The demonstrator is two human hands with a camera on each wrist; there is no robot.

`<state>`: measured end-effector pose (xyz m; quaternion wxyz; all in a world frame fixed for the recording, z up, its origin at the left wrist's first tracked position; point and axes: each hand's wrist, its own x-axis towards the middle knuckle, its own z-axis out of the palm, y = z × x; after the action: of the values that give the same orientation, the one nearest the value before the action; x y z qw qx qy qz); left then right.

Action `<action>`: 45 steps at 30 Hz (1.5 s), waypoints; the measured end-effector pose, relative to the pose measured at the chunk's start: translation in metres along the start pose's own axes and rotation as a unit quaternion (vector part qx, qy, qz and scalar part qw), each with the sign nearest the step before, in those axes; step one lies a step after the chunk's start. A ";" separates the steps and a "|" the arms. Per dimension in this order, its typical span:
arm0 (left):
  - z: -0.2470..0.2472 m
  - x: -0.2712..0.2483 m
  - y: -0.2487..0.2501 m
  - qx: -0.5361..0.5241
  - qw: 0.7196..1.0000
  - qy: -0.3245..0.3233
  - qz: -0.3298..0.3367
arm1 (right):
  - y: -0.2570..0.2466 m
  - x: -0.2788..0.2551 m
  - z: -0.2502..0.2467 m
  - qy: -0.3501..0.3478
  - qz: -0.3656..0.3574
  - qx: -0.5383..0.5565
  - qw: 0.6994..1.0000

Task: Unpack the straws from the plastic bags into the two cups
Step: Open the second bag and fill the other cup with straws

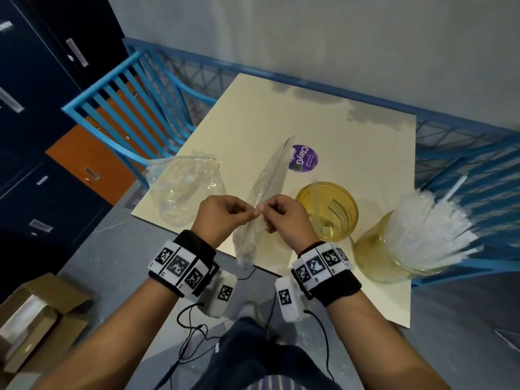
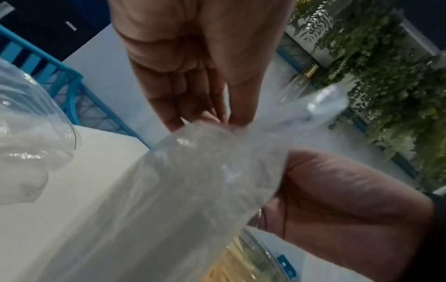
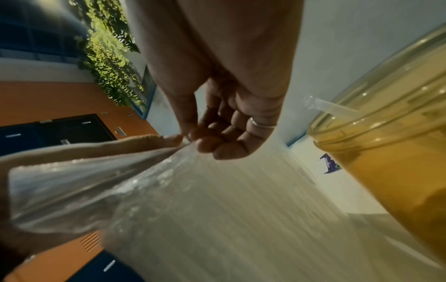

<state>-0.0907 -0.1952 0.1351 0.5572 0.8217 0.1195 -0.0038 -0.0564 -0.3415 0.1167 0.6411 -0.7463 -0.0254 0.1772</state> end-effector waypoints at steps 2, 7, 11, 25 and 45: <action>-0.002 0.003 0.000 0.015 1.000 -0.014 0.002 | -0.001 0.001 0.000 -0.004 -0.002 0.010 1.000; -0.002 0.007 -0.004 0.028 0.998 0.046 0.009 | -0.006 0.004 0.004 -0.011 0.009 -0.008 1.000; -0.001 0.009 -0.018 0.015 0.980 0.197 -0.018 | -0.005 0.000 0.003 0.082 0.046 0.012 0.996; -0.020 0.048 0.014 0.277 0.956 -0.022 0.098 | -0.018 0.006 0.001 0.116 0.020 -0.146 0.982; -0.027 0.115 0.012 0.217 0.965 -0.084 0.124 | -0.047 0.048 -0.024 0.182 0.028 -0.214 0.959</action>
<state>0.0201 -0.1526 0.1405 0.3692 0.9282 -0.0340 -0.0295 0.0051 -0.3431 0.1540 0.4549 -0.8861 0.0755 0.0471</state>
